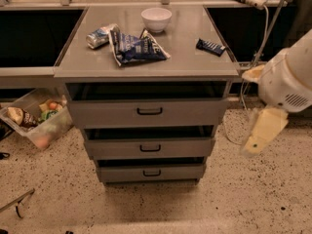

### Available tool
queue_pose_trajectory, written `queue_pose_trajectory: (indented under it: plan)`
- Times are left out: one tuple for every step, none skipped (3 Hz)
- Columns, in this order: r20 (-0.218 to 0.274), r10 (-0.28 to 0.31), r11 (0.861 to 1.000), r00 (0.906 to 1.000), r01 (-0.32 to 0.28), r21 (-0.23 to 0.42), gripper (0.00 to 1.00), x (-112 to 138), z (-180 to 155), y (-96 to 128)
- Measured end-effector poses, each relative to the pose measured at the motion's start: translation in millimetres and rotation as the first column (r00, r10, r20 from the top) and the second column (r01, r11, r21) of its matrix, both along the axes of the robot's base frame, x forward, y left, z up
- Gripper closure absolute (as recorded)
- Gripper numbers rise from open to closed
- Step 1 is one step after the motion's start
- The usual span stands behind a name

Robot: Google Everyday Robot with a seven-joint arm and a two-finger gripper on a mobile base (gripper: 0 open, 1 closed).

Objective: Open middle drawer

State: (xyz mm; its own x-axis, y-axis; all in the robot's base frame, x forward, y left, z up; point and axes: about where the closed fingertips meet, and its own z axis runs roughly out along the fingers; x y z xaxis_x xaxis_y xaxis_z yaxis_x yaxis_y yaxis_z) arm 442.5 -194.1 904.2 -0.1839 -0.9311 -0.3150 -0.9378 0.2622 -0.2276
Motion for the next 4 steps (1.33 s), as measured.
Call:
queue_pose_trajectory:
  plan:
    - [-0.028, 0.038, 0.994, 0.9989, -0.035, 0.103, 0.00, -1.7, -77.2, 22.6]
    - [-0.017, 0.083, 0.970, 0.9964, -0.077, 0.232, 0.00, 12.4, -149.2, 49.0]
    - [-0.017, 0.083, 0.970, 0.9964, -0.077, 0.232, 0.00, 12.4, -149.3, 49.0]
    - [-0.032, 0.104, 0.959, 0.9940, -0.092, 0.269, 0.00, 18.2, -186.2, 61.6]
